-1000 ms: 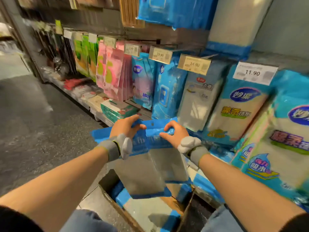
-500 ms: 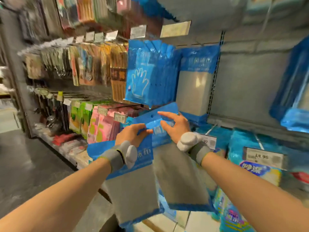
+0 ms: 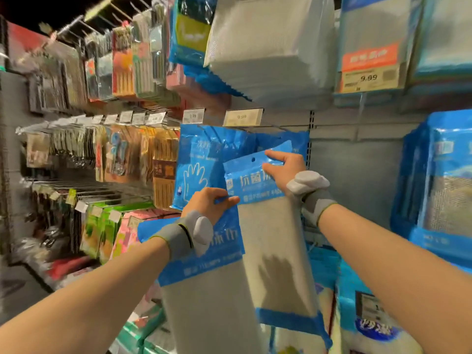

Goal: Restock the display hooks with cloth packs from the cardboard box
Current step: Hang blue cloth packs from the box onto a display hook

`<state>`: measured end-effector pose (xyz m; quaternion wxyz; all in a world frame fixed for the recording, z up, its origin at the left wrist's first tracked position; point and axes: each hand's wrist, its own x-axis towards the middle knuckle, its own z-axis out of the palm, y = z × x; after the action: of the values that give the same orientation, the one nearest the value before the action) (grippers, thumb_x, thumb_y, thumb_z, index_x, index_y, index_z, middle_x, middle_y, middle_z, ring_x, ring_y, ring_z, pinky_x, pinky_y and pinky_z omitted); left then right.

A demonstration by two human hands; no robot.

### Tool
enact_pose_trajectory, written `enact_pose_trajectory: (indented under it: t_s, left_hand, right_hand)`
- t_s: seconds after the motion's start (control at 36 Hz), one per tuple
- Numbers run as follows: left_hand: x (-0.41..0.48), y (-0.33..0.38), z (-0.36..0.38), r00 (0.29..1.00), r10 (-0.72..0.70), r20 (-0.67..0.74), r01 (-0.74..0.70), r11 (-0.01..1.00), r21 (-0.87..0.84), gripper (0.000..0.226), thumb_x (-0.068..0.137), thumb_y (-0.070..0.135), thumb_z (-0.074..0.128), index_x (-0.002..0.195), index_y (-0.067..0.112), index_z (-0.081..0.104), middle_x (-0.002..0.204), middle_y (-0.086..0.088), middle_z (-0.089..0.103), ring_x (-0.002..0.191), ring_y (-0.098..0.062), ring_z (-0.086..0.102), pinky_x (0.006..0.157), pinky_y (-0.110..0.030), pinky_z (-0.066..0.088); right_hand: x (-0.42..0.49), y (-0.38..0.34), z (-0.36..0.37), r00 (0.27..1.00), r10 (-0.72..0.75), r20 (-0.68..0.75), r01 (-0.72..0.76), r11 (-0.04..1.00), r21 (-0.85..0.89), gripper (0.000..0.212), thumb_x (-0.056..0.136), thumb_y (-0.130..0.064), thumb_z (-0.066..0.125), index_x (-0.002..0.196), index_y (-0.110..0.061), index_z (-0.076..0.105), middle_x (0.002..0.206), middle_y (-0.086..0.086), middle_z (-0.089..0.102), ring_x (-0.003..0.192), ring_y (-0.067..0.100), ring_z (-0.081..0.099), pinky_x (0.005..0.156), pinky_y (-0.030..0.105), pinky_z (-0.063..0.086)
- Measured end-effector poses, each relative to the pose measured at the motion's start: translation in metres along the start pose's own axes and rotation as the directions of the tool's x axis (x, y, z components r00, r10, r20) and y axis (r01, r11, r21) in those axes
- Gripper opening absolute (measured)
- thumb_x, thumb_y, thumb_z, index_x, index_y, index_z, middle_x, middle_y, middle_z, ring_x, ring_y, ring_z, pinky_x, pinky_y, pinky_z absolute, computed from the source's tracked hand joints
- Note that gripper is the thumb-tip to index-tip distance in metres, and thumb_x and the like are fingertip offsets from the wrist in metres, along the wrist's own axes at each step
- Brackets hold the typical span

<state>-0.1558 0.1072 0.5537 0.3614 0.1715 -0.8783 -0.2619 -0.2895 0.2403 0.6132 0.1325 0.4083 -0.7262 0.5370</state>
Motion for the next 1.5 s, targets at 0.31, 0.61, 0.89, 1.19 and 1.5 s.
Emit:
enact_pose_trajectory:
  t_s: [0.31,0.61,0.89,1.19,1.5]
  left_hand:
    - [0.049,0.015,0.004,0.993,0.118,0.006,-0.118,0.992,-0.047,0.048,0.084,0.043,0.062,0.051,0.016,0.04,0.058,-0.005,0.035,0.054,-0.018,0.028,0.049,-0.022,0.025]
    - [0.058,0.005,0.011,0.991,0.137,0.013,-0.136,0.989,-0.058,0.051,0.083,0.043,0.064,0.057,0.004,0.045,0.061,-0.009,0.032,0.059,-0.019,0.028,0.056,-0.028,0.025]
    - [0.063,-0.008,0.016,0.994,0.11,0.007,-0.109,0.992,-0.07,0.055,0.08,0.051,0.063,0.065,-0.003,0.059,0.06,-0.007,0.044,0.059,-0.018,0.038,0.057,-0.028,0.032]
    - [0.067,0.001,0.013,0.994,0.104,0.018,-0.103,0.993,-0.052,0.049,0.081,0.048,0.064,0.061,0.003,0.058,0.06,-0.007,0.044,0.058,-0.019,0.04,0.057,-0.03,0.033]
    - [0.067,-0.005,0.008,0.994,0.112,0.012,-0.112,0.993,-0.032,0.053,0.082,0.047,0.063,0.054,0.007,0.043,0.06,-0.009,0.035,0.058,-0.02,0.032,0.056,-0.029,0.027]
  right_hand:
    - [0.043,-0.013,-0.003,0.999,0.028,-0.03,-0.025,0.996,0.087,0.05,0.089,-0.024,0.063,0.136,-0.025,0.048,0.138,0.004,0.052,0.109,0.02,0.062,0.089,0.037,0.056]
    - [0.055,-0.022,0.003,0.994,0.032,-0.103,-0.005,0.969,0.247,0.048,0.087,-0.022,0.065,0.132,-0.027,0.053,0.13,-0.001,0.058,0.115,0.025,0.06,0.095,0.041,0.052]
    - [0.066,-0.026,0.004,0.993,0.092,-0.079,-0.065,0.955,0.288,0.047,0.09,-0.016,0.06,0.136,-0.024,0.049,0.122,0.004,0.06,0.096,0.026,0.067,0.083,0.043,0.057]
    - [0.069,-0.017,0.004,0.983,0.138,-0.122,-0.107,0.968,0.228,0.046,0.09,-0.011,0.059,0.135,-0.02,0.051,0.125,0.003,0.059,0.098,0.033,0.066,0.084,0.037,0.057]
    - [0.067,-0.004,0.006,0.985,0.147,-0.086,-0.108,0.93,0.35,0.047,0.077,-0.011,0.066,0.12,-0.029,0.063,0.112,0.002,0.069,0.081,0.022,0.064,0.081,0.05,0.056]
